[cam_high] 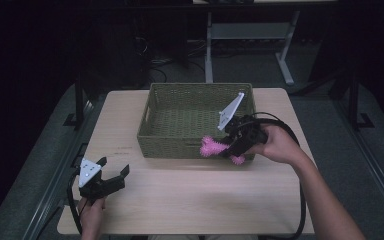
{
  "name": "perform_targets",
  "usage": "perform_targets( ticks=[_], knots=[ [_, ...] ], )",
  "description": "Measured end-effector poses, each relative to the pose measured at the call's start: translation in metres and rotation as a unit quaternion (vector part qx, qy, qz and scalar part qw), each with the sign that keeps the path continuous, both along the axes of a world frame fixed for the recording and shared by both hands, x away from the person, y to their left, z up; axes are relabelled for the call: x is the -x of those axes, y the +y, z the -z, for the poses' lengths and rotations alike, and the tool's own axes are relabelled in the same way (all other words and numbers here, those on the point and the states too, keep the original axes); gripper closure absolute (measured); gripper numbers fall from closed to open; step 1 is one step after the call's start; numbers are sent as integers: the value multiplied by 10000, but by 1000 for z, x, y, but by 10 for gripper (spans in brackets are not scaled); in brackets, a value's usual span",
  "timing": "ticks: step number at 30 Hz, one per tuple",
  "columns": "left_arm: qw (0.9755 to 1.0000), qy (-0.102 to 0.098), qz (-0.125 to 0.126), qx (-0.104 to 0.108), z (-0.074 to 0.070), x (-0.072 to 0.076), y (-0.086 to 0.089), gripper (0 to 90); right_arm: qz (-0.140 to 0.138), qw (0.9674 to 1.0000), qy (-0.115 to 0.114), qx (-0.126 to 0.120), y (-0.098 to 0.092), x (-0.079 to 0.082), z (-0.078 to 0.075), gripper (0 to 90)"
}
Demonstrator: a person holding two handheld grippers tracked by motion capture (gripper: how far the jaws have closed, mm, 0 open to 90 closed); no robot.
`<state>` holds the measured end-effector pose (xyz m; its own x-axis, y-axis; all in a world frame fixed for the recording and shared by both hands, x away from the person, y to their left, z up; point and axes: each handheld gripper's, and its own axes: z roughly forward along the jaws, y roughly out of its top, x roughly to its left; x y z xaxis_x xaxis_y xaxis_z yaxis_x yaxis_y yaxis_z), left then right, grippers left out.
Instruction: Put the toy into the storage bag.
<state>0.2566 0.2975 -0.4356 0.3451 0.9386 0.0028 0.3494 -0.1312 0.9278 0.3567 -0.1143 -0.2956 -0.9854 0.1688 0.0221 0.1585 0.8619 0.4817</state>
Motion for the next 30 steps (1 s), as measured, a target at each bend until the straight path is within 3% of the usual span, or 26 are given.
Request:
perform_targets(
  ticks=[30],
  knots=[
    [10000, 6, 9, 0, 0, -1, 0, 136, 131, 9999, 25, 23, -3, -30, -18, 581]
  ],
)
